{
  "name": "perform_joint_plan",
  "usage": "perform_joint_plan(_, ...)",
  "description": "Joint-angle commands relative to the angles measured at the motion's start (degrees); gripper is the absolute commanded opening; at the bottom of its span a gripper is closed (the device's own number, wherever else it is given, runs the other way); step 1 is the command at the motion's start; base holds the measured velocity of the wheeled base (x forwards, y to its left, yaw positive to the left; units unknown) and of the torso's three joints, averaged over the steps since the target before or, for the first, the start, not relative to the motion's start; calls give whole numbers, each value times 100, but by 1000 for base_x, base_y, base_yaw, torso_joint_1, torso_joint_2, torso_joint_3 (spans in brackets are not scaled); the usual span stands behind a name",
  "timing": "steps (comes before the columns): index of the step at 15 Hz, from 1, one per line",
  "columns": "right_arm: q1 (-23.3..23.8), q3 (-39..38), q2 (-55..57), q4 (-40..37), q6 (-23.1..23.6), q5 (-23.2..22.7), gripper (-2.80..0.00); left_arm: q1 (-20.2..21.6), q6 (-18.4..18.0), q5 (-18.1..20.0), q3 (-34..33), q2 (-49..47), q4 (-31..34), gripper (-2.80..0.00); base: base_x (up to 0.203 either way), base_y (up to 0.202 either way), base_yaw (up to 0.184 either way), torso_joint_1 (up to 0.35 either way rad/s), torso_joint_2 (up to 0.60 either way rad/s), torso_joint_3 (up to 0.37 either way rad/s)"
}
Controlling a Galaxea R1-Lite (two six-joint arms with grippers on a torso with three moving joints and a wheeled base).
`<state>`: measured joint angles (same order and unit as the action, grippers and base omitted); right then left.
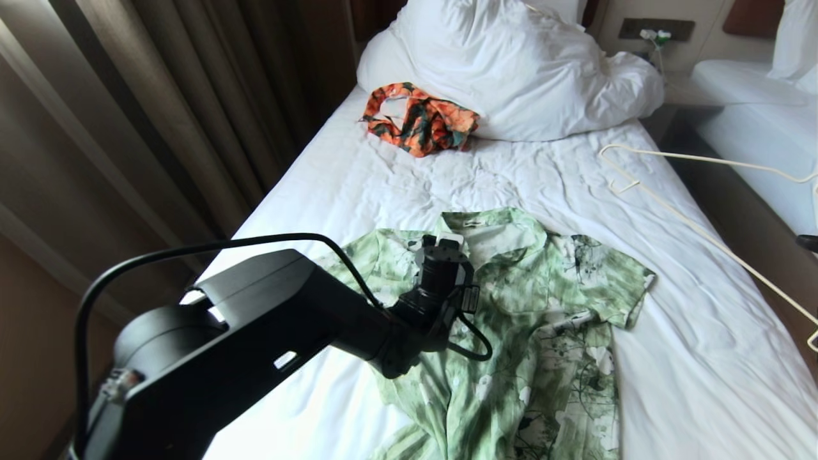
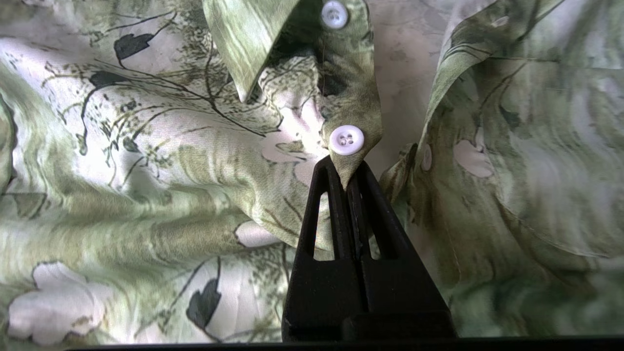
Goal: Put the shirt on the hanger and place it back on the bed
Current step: Lift the shirt and hanger
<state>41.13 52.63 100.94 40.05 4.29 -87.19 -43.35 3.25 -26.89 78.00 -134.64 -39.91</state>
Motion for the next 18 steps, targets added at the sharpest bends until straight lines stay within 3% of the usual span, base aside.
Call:
perform_joint_plan(1, -9, 55, -24, 21, -25, -48, -280, -85, 245, 58, -523, 642, -16, -280, 0, 0, 0, 0, 0, 0)
perform_joint_plan(5, -96, 81, -13, 21, -32, -48, -280, -374, 961, 431, -1985, 1526, -20, -280, 0, 0, 0, 0, 0, 0)
perform_joint_plan(8, -176, 107, -22, 21, -34, -48, -280, -732, 1441, 490, -2892, 2024, -33, -280, 0, 0, 0, 0, 0, 0)
perform_joint_plan(13, -185, 222, -1, 12, -34, -48, -280, -1346, 1842, 485, -4413, 2875, -68, -280, 0, 0, 0, 0, 0, 0)
perform_joint_plan(15, -256, 204, 5, 12, -34, -48, -280, -1432, 1940, 491, -4695, 2892, -78, -280, 0, 0, 0, 0, 0, 0)
perform_joint_plan(18, -261, 178, 22, 12, -34, -48, -280, -1430, 2118, 466, -4581, 2846, -78, -280, 0, 0, 0, 0, 0, 0)
